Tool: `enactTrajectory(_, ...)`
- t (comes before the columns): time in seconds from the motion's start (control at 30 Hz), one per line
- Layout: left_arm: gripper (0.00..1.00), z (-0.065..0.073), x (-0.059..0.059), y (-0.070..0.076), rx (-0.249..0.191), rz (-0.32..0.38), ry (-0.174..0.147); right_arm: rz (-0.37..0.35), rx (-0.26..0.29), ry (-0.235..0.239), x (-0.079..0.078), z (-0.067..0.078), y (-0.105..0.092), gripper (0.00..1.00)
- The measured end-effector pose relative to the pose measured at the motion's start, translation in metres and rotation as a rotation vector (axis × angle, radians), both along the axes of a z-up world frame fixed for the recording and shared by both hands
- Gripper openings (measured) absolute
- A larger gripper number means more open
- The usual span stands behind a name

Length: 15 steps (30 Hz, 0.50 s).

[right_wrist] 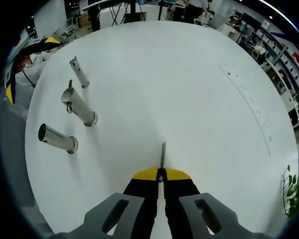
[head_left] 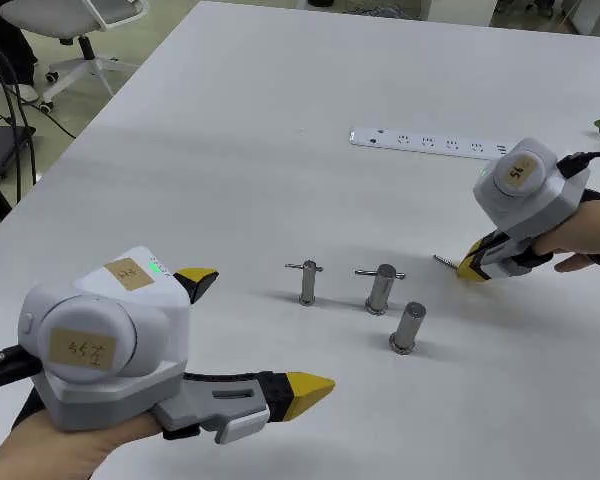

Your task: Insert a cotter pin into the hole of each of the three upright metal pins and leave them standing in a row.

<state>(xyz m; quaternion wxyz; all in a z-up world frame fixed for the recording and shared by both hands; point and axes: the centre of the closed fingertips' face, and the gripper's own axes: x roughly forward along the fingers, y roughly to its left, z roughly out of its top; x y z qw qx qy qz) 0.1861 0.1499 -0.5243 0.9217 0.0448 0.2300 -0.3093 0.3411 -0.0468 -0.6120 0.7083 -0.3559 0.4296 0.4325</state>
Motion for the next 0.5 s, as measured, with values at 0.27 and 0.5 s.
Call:
enactTrajectory(0.27, 0.92, 0.002, 0.001, -0.001, -0.006, -0.002, 0.002, 0.002, -0.008, -0.008, -0.005, 0.003, 0.003, 0.0)
enactTrajectory(0.5, 0.9, 0.003, 0.003, -0.001, -0.013, -0.002, 0.008, 0.011, 0.029, -0.039, -0.009, 0.012, 0.009, 0.0)
